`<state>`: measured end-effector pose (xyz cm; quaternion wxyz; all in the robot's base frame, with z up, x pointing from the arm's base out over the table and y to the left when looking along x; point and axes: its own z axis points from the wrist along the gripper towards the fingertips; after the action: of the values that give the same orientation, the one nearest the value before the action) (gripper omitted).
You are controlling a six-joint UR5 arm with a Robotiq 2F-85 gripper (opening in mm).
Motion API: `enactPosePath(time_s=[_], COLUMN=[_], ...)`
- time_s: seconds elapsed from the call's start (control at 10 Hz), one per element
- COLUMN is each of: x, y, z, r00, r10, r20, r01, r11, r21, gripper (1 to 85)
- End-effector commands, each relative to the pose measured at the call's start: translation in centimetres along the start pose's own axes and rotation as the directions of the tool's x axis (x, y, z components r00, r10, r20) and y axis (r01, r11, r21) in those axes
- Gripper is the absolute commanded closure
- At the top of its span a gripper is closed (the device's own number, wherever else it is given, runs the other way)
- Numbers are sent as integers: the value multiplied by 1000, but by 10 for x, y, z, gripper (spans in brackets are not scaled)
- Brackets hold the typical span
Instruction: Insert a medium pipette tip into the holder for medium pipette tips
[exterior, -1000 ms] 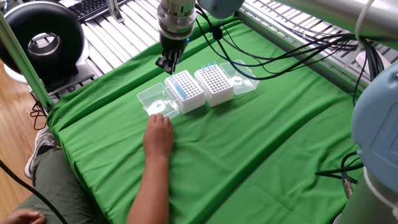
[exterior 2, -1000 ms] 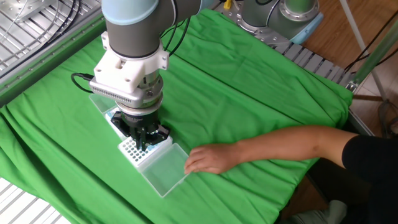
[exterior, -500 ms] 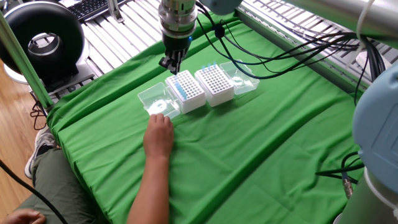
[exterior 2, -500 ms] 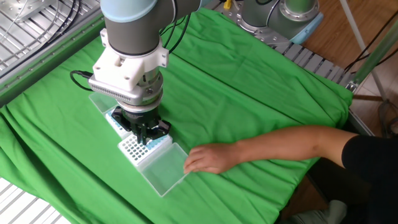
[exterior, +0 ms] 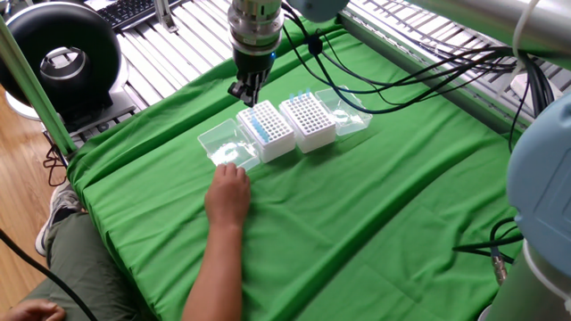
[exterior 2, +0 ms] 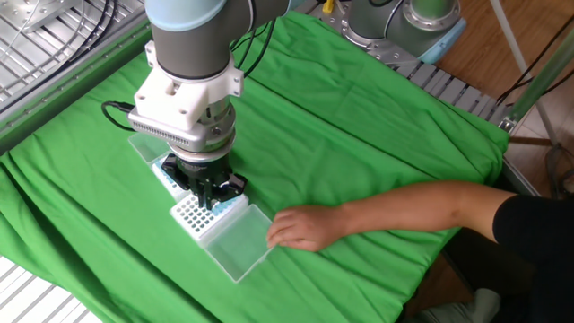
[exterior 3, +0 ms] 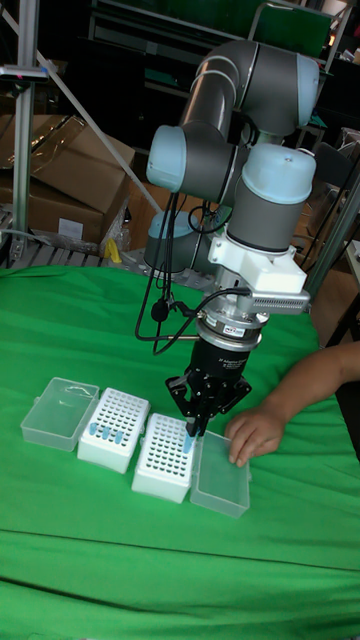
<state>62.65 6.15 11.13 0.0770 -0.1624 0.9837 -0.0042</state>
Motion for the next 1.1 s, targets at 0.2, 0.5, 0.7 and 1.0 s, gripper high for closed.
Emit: enactPosePath(time_s=[0.2,0.5,0.7,1.0], x=[-5,-5,-4,6], y=[7,5,3,6], z=[3,8,17,31], r00=[1000,999,999,999], r10=[22,21,17,-46], r20=[16,25,41,25], r01=[-22,-21,-17,46], r11=[1000,1000,1000,999], r21=[-11,-8,-2,-23], gripper=[847,847,847,633])
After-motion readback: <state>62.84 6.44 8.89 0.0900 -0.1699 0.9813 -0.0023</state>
